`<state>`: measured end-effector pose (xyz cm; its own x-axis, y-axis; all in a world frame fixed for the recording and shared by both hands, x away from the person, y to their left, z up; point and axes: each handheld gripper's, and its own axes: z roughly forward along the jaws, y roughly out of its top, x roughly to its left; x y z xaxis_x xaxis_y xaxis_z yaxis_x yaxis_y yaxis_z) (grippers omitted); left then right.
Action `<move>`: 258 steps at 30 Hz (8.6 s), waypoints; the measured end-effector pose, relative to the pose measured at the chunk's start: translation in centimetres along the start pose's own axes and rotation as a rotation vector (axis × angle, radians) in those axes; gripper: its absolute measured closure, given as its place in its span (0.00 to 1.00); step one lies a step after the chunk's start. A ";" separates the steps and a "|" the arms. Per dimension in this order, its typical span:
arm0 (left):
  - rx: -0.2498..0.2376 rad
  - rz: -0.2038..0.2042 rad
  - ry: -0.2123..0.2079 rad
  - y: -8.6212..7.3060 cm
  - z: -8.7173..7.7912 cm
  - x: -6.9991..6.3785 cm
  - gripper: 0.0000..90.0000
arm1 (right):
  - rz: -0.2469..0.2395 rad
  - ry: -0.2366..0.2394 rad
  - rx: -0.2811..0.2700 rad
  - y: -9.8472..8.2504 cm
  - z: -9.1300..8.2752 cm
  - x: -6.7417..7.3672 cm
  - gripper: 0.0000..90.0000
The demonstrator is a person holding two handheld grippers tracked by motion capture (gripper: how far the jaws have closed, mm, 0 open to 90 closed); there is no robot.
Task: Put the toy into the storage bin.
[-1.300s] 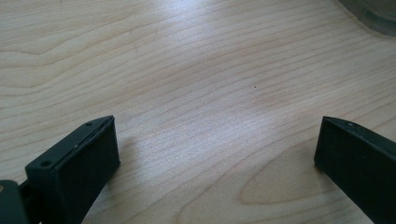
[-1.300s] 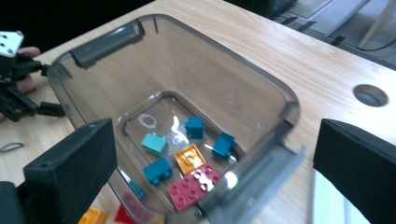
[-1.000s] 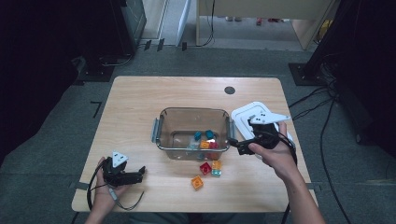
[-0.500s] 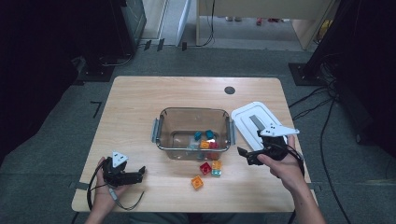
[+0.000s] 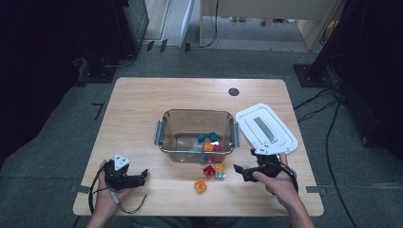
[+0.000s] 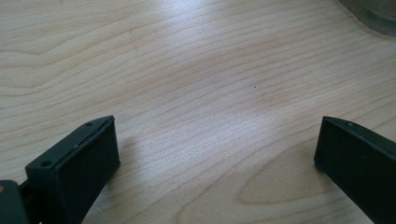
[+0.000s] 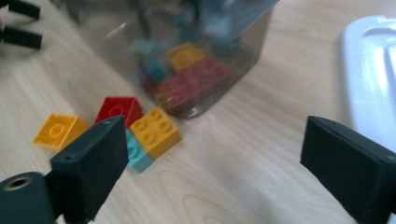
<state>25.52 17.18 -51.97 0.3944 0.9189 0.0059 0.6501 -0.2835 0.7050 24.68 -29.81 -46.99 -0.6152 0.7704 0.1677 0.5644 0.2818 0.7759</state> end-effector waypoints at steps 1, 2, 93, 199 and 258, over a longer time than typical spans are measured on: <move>0.000 0.000 0.000 0.0 0.0 0.0 0.00 | -0.003 0.010 0.006 -0.3 0.3 0.3 0.14; 0.000 0.000 0.000 0.0 0.0 0.0 0.00 | -0.013 0.020 0.012 -0.5 0.6 0.5 0.16; 0.000 0.000 0.000 0.0 0.0 0.0 0.00 | -0.146 0.068 0.057 -4.7 -0.2 2.0 0.85; -0.001 -0.003 0.000 0.1 0.1 0.0 0.00 | 0.037 -0.110 -0.018 -1.8 -2.9 -2.2 0.00; -0.001 0.004 -0.006 0.1 0.1 0.0 0.00 | 0.016 -0.123 0.024 -3.2 0.6 -0.6 0.67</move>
<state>25.69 17.10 -51.98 0.4010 0.9161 0.0048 0.6475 -0.2872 0.7059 23.55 -30.78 -49.99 -0.5345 0.8388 0.1030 0.5874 0.2812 0.7589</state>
